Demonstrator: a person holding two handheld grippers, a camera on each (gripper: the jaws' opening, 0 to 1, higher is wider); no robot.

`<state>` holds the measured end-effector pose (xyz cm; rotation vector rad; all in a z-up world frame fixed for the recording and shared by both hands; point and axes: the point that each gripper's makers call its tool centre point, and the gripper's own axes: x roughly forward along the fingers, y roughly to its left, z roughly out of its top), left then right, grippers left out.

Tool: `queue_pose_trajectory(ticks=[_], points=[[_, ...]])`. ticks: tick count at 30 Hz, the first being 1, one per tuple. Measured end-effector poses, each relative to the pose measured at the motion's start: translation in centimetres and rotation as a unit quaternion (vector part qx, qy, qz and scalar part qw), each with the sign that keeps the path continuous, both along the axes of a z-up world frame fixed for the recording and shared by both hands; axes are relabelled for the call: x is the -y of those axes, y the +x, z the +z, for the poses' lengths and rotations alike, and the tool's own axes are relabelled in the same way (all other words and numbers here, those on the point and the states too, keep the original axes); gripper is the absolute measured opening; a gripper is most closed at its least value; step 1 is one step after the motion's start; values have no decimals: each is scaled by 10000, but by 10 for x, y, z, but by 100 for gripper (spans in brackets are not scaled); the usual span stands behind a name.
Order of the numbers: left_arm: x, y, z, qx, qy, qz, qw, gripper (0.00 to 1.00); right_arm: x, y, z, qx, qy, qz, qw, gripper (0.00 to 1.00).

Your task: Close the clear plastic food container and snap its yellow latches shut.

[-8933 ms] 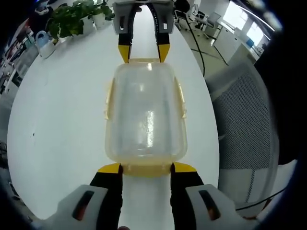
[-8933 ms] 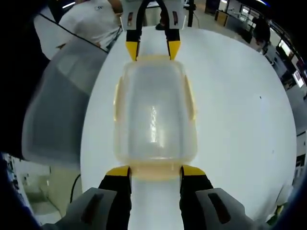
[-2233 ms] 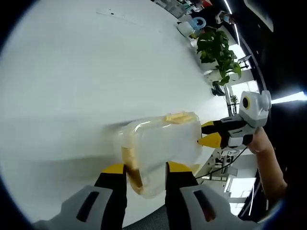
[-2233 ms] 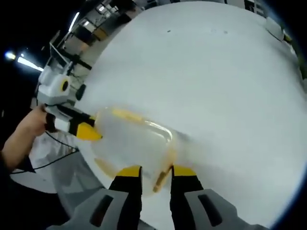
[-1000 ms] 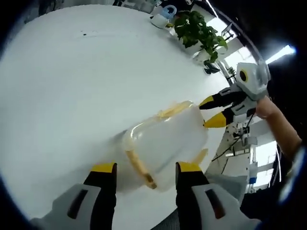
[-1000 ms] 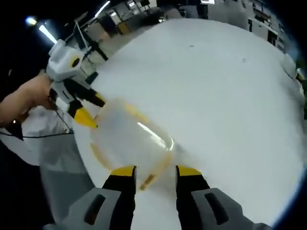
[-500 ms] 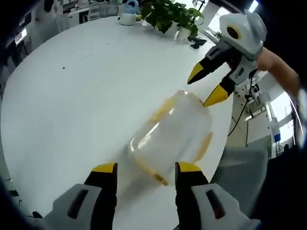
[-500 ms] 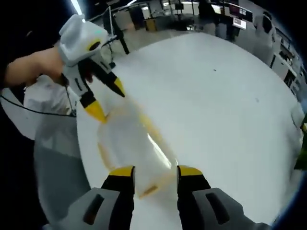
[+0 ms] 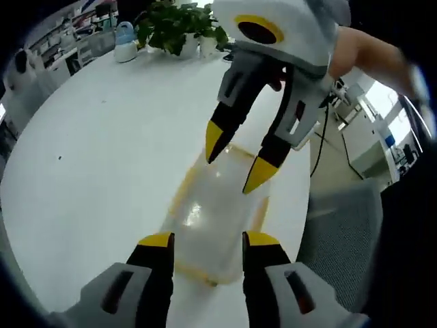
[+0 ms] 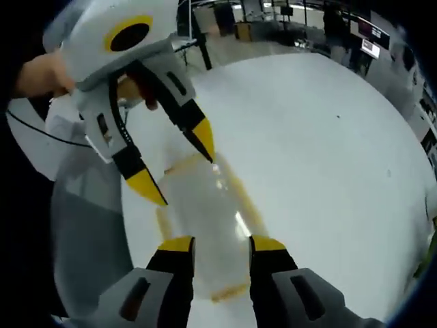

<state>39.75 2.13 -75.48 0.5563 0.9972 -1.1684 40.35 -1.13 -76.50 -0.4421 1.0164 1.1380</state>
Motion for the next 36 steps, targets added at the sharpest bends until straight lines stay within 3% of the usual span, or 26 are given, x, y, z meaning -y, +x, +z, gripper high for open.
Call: queue_pose_trajectory(ticks=[12, 14, 19, 24, 30, 33, 36], points=[[6, -6, -24, 39, 117, -92, 9999, 31, -7, -5, -5, 36, -44, 206, 9998, 27], [11, -3, -21, 91, 2, -125, 9999, 30, -7, -5, -5, 43, -93, 214, 9997, 27], [11, -12, -21, 21, 74, -408, 9991, 37, -7, 3, -7, 182, -109, 226, 9995, 28], [10, -22, -23, 250, 344, -961, 9945, 45, -9, 15, -5, 383, -93, 149, 9991, 31], [10, -34, -25, 251, 619, -1341, 9887, 59, -11, 19, -11, 424, -160, 167, 9988, 45], [8, -32, -28, 557, 841, -1538, 9829, 59, -11, 19, -11, 410, -145, 214, 9988, 45], [9, -32, -29, 607, 855, -1497, 9832, 58, -8, 19, -11, 390, -175, 253, 9988, 45]])
